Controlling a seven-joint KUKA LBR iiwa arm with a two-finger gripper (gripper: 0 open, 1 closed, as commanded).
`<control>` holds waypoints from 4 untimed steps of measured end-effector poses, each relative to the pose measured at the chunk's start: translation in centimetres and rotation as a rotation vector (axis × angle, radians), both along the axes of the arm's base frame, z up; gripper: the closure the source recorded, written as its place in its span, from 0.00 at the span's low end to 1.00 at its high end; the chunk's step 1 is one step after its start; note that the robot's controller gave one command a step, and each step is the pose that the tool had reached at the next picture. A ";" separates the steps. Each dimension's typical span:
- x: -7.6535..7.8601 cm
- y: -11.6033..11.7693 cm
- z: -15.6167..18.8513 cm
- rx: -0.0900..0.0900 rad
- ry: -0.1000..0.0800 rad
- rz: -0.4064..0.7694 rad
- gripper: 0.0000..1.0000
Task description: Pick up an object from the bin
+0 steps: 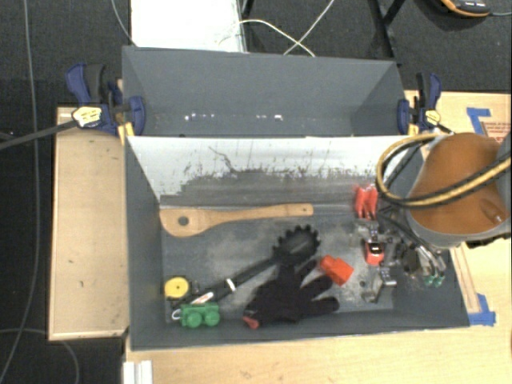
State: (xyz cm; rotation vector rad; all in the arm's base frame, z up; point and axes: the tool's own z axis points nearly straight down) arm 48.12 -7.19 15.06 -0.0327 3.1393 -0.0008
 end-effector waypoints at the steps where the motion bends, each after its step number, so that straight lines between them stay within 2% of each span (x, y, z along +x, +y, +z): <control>1: -0.1 7.5 -3.8 0.002 0.000 -0.101 0.00; 2: 0.4 4.8 -6.9 -0.002 -0.002 0.011 0.00; 3: 0.8 7.5 -7.3 -0.005 -0.005 -0.072 0.00; 4: 5.0 3.1 -7.9 -0.005 -0.006 0.232 0.00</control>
Offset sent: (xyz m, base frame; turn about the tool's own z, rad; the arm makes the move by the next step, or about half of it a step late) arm 0.0033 0.0487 -0.0685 -0.0132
